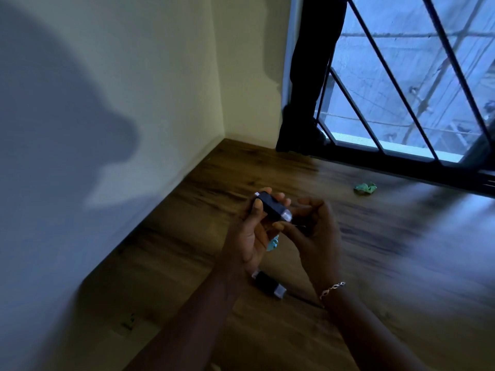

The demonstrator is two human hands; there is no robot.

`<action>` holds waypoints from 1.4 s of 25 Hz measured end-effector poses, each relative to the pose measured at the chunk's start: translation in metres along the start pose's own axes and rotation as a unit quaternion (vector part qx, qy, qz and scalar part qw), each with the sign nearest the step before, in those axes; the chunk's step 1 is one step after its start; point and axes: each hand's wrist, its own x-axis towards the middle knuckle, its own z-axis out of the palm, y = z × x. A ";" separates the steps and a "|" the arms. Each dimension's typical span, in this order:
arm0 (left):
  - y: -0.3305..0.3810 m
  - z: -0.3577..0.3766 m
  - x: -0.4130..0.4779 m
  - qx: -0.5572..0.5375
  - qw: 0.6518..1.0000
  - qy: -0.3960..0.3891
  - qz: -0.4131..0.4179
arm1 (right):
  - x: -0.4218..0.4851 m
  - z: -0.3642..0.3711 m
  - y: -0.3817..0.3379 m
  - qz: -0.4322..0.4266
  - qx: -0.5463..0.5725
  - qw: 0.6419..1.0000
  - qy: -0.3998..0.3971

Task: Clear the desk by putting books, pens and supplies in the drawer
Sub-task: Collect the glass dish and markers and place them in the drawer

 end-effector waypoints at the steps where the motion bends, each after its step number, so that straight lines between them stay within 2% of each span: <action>1: 0.002 0.000 0.001 -0.007 1.000 0.028 0.000 | 0.006 0.000 0.001 0.010 -0.018 0.999 -0.028; 4: 0.012 0.000 0.008 -0.018 0.987 0.156 -0.031 | 0.038 -0.010 0.014 0.030 -0.059 0.995 -0.077; 7: 0.019 -0.006 0.014 0.005 0.962 0.259 -0.081 | 0.077 -0.021 0.046 0.030 -0.231 0.971 -0.058; 8: 0.020 -0.008 0.016 0.027 0.958 0.266 -0.103 | 0.086 -0.020 0.055 0.039 -0.293 0.953 -0.070; 10: 0.021 -0.011 0.018 0.059 0.956 0.252 -0.139 | 0.097 -0.013 0.067 0.047 -0.387 0.909 -0.150; 13: 0.024 -0.018 0.019 0.063 0.959 0.230 -0.156 | 0.103 0.006 0.070 0.016 -0.453 0.846 -0.281; 15: 0.026 -0.020 0.017 0.057 0.960 0.217 -0.167 | 0.105 0.016 0.072 -0.008 -0.478 0.821 -0.314; 18: 0.028 -0.023 0.015 0.050 0.964 0.196 -0.175 | 0.105 0.025 0.078 -0.026 -0.519 0.799 -0.304; 21: 0.030 -0.021 0.012 0.058 0.967 0.174 -0.179 | 0.105 0.025 0.079 -0.006 -0.517 0.811 -0.274; 24: 0.031 -0.017 0.007 0.078 0.969 0.157 -0.177 | 0.106 0.019 0.074 0.005 -0.483 0.859 -0.172; 26: 0.028 -0.017 0.004 0.122 0.964 0.161 -0.171 | 0.107 0.012 0.066 0.082 -0.357 0.924 -0.112; 28: 0.024 -0.017 0.001 0.181 0.956 0.166 -0.161 | 0.102 0.005 0.052 0.193 -0.147 0.965 -0.095; 29: 0.022 -0.017 0.000 0.207 0.952 0.164 -0.155 | 0.097 0.001 0.043 0.230 -0.053 0.967 -0.094; 31: 0.018 -0.016 -0.002 0.234 0.948 0.160 -0.143 | 0.088 -0.005 0.031 0.258 0.053 0.960 -0.097; 35: 0.013 -0.010 -0.001 0.237 0.947 0.161 -0.144 | 0.070 -0.013 0.022 0.193 0.042 0.974 -0.113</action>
